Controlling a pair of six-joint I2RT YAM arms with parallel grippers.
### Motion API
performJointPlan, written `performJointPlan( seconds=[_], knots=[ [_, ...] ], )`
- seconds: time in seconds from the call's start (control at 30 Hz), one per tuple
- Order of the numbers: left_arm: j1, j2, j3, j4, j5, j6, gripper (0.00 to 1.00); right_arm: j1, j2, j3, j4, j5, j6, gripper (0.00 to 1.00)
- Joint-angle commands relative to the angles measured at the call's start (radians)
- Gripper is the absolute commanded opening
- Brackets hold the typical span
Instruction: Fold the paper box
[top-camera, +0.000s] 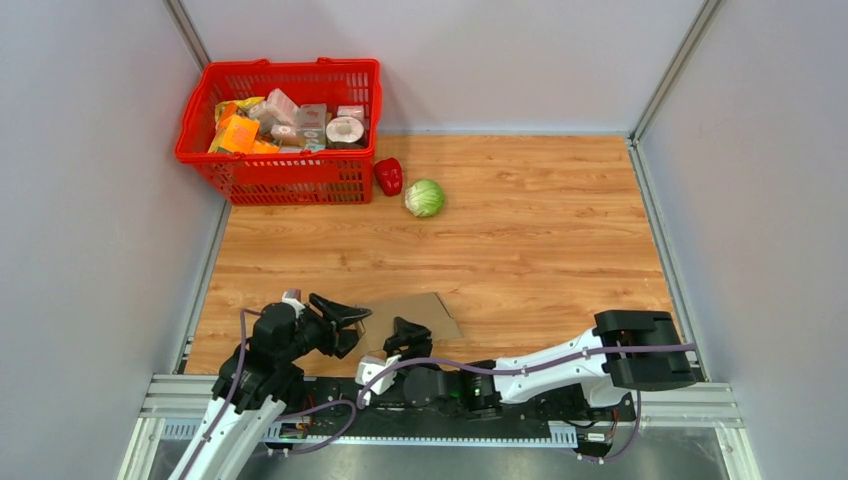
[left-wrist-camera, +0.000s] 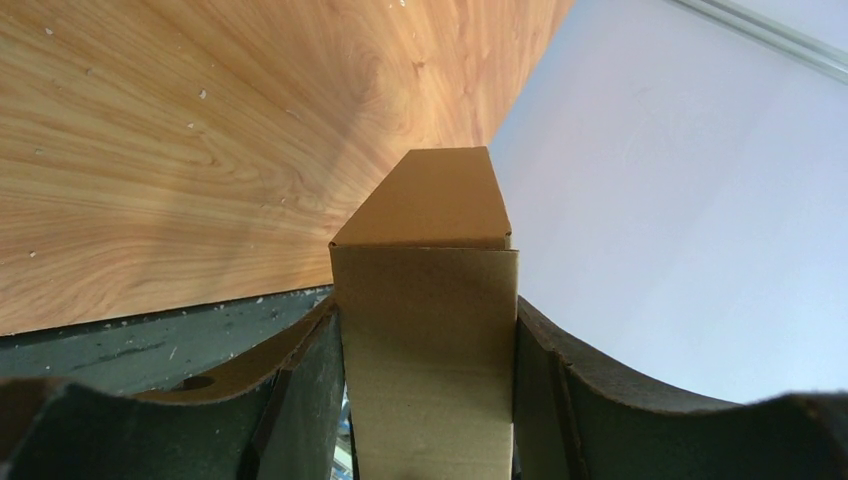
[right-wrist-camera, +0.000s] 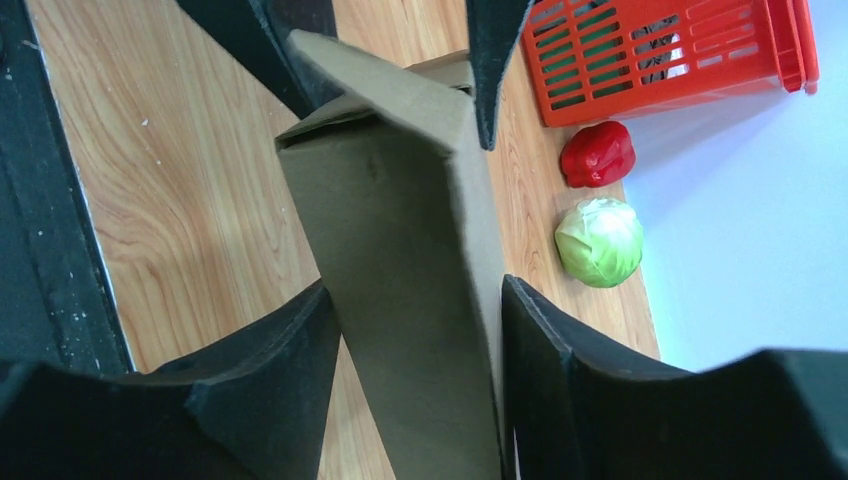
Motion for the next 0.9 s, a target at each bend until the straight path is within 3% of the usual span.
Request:
performJointPlan(
  seconds=[0.0, 0.2, 0.4, 0.53, 0.73, 0.87],
  knots=[
    [-0.001, 0.01, 0.038, 0.038, 0.036, 0.008, 0.58, -0.004, -0.033, -0.023, 0.122, 0.032, -0.018, 0.53],
    [-0.001, 0.014, 0.112, -0.031, -0.059, 0.146, 0.75, -0.006, -0.064, -0.026, 0.047, 0.039, 0.007, 0.44],
    [-0.001, 0.054, 0.343, -0.343, -0.441, 0.517, 0.77, -0.061, -0.14, 0.001, -0.214, -0.02, 0.14, 0.42],
    [-0.001, 0.076, 0.409, -0.419, -0.618, 0.691, 0.78, -0.156, -0.191, 0.12, -0.498, -0.16, 0.283, 0.43],
    [-0.001, 0.149, 0.431, -0.292, -0.555, 0.863, 0.78, -0.358, -0.116, 0.399, -1.027, -0.575, 0.424, 0.45],
    [-0.001, 0.247, 0.469, -0.192, -0.445, 0.941, 0.76, -0.48, -0.026, 0.522, -1.162, -0.813, 0.427, 0.47]
  ],
)
